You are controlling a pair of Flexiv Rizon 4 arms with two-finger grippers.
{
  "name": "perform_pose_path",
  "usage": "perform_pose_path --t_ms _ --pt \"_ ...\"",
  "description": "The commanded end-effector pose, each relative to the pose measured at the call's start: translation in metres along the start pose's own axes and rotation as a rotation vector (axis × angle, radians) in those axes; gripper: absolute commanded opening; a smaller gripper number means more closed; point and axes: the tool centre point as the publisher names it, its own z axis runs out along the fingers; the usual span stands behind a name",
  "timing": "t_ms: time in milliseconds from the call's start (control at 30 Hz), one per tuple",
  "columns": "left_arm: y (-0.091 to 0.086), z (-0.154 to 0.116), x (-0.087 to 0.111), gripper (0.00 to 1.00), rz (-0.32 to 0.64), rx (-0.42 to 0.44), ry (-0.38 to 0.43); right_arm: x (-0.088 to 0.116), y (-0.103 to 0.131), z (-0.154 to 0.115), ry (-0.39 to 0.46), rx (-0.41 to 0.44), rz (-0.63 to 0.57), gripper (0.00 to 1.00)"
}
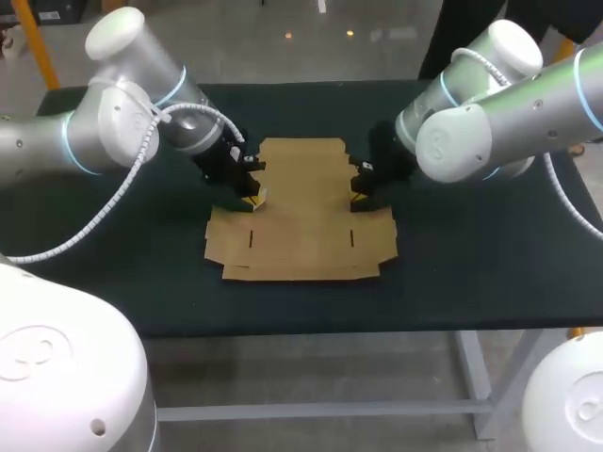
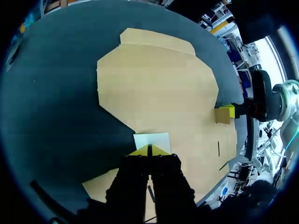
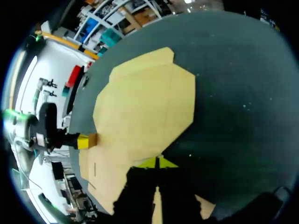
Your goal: Assemble the packaging by folding the flat box into shape, placing the metal phone stand inside, and closing the box properly
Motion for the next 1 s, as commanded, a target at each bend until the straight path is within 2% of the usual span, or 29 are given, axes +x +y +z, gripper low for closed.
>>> perform_pose_path --t_ms 33,1000 --pt "-0.005 0.003 0.001 0.00 0.002 -0.016 -0.003 0.005 0.001 0.003 -0.008 0.000 -0.003 0.00" --pt "-0.011 0.014 0.005 0.00 0.006 -0.039 0.004 0.014 -0.003 0.015 -0.042 0.011 -0.041 0.00"
